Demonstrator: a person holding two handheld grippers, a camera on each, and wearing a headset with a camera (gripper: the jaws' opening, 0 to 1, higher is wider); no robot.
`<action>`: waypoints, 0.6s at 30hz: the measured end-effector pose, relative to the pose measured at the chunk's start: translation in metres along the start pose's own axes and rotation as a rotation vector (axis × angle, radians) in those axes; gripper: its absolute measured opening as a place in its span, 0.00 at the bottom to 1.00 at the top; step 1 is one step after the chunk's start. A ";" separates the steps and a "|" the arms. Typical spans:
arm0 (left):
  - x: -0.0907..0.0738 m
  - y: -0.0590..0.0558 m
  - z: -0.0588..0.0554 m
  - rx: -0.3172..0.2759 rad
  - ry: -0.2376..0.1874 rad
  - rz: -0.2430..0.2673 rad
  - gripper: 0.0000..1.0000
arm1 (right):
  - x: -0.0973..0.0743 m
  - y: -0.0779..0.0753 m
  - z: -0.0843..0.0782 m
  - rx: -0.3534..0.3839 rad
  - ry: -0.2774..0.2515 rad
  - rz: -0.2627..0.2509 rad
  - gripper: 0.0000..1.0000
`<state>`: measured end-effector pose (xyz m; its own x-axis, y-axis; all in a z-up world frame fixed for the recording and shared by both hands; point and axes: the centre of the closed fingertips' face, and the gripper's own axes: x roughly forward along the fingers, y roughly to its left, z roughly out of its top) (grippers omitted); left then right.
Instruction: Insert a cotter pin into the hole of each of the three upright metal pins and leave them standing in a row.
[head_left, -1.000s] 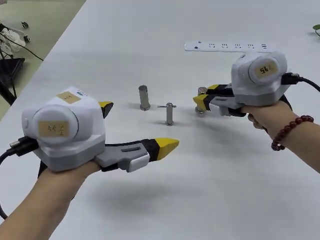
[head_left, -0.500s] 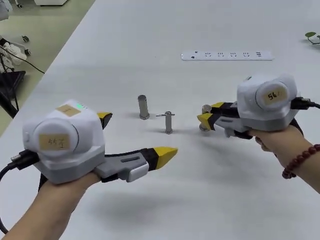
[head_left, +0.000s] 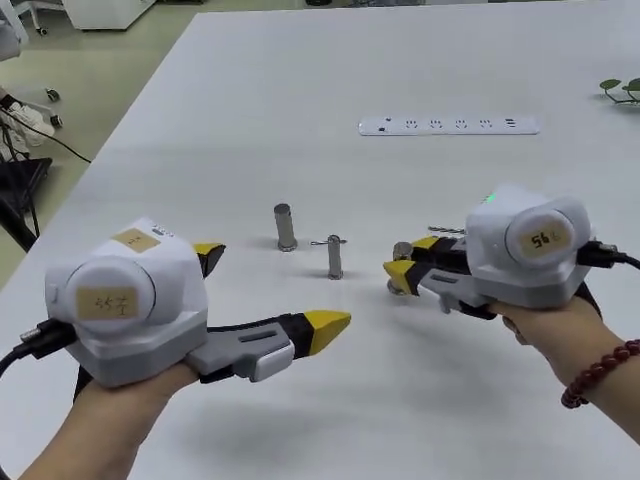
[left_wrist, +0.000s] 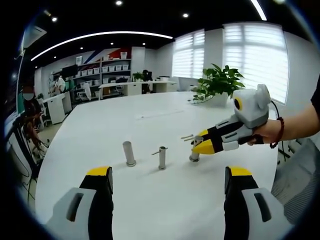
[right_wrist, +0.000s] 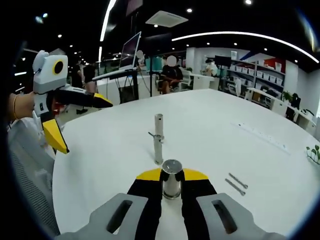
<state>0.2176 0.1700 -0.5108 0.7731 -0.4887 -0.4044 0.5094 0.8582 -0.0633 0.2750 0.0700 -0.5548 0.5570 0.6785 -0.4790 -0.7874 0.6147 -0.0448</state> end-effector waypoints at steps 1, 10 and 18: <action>0.000 -0.001 0.000 0.001 0.000 -0.001 0.92 | 0.000 0.000 -0.001 0.005 0.003 -0.002 0.08; -0.001 -0.003 -0.002 0.000 0.006 -0.002 0.91 | 0.002 0.006 -0.015 0.025 0.014 0.008 0.08; -0.001 -0.004 -0.002 -0.005 0.002 -0.006 0.91 | -0.002 0.011 -0.021 0.024 0.002 0.018 0.08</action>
<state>0.2140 0.1672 -0.5115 0.7691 -0.4937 -0.4058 0.5123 0.8559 -0.0704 0.2597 0.0663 -0.5728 0.5421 0.6886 -0.4817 -0.7908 0.6119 -0.0153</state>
